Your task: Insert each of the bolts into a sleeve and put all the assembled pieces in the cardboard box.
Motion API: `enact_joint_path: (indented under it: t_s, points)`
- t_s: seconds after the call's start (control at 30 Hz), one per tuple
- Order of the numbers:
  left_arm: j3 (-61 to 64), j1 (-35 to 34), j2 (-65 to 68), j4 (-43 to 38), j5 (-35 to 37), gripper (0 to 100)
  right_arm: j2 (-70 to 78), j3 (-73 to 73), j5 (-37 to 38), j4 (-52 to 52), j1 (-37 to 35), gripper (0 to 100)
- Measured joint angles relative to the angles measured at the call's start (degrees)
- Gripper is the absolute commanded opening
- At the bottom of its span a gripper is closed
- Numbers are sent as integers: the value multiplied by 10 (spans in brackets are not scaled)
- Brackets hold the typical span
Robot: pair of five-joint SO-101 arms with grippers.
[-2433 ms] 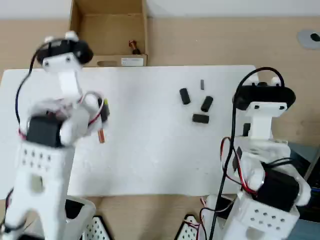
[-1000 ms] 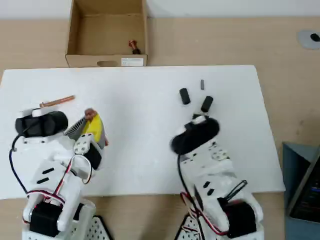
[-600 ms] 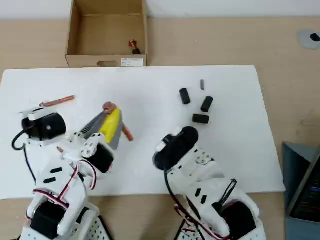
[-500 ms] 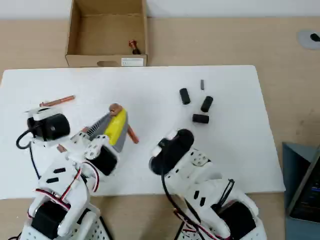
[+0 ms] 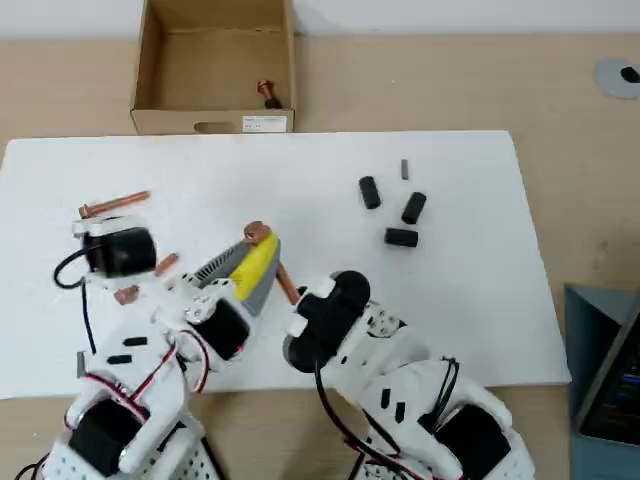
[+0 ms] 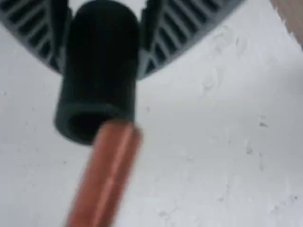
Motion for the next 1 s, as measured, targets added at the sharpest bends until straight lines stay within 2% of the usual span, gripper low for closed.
enact_joint_path:
  t_s: [0.53, 0.73, 1.0]
  points:
    - [12, -1, -4, -12, 1, 2, 0, 2, 0, -16, 0, 9]
    - [39, -9, -4, -55, 1, 2, 0, 2, 0, -16, 0, 9]
    - [48, -11, 0, -63, 1, 2, 0, 2, 0, -19, -2, 9]
